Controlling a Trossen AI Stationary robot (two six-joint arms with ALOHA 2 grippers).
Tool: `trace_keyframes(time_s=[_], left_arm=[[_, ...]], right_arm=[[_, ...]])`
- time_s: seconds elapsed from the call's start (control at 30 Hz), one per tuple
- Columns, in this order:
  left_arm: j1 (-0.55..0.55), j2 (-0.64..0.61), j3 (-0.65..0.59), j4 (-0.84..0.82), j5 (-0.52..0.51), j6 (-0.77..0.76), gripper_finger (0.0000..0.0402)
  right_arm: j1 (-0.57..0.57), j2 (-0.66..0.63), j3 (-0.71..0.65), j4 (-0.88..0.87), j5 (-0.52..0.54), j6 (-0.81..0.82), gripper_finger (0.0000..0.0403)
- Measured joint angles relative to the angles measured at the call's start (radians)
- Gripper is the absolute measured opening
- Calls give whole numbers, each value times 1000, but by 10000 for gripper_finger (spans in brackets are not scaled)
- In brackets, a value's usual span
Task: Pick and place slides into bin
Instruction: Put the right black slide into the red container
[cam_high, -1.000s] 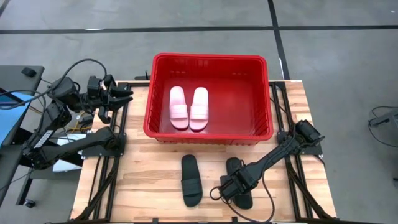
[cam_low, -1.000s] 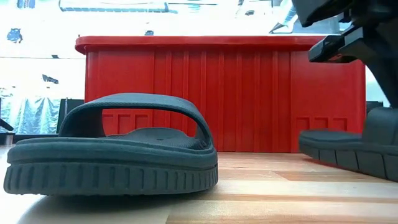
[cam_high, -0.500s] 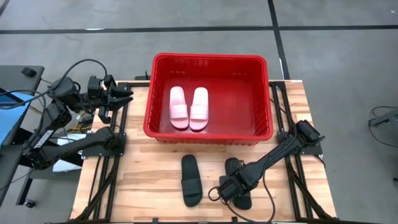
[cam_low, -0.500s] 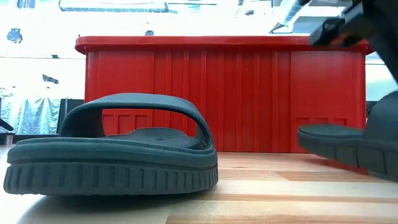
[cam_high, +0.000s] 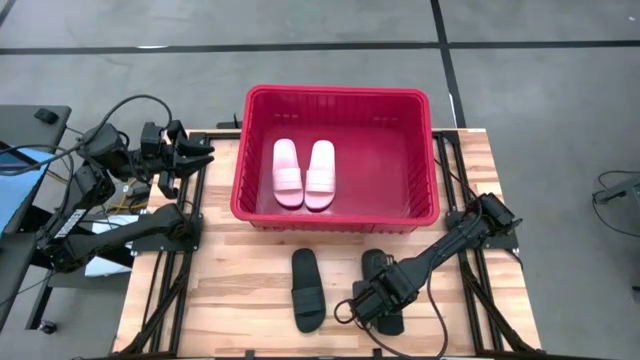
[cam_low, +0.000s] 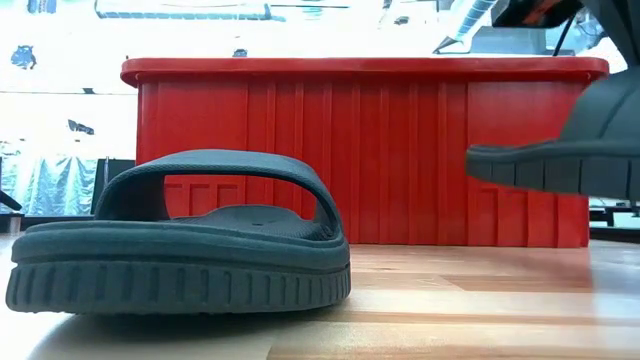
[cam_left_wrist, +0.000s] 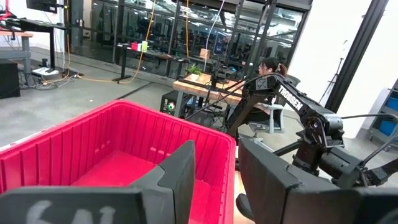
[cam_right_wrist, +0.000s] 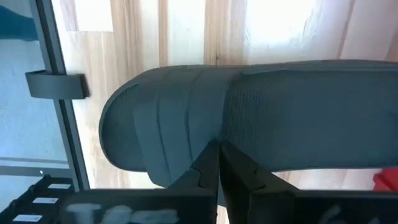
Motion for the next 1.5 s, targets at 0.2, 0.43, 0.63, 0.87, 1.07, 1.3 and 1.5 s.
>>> trace_keyframes(time_s=[0.2, 0.43, 0.63, 0.87, 1.07, 1.3, 1.5], left_arm=[[0, 0, 0, 0, 0, 3, 114], [0, 0, 0, -28, 1, 3, 114], [0, 0, 0, -50, 1, 6, 114], [0, 0, 0, -62, 1, 6, 114], [0, 0, 0, -62, 1, 6, 114], [0, 0, 0, -67, 1, 0, 114], [0, 0, 0, -67, 0, -18, 114]], right_arm=[[0, 0, 66, -47, 1, -6, 0], [2, 0, 161, -139, 12, -9, 0], [2, -1, 254, -190, 24, 8, 0], [1, -1, 366, -235, 54, 25, 0], [1, -2, 430, -281, 54, 24, 0], [1, -2, 475, -282, 54, -21, 0], [-1, -2, 502, -283, 57, -77, 0]])
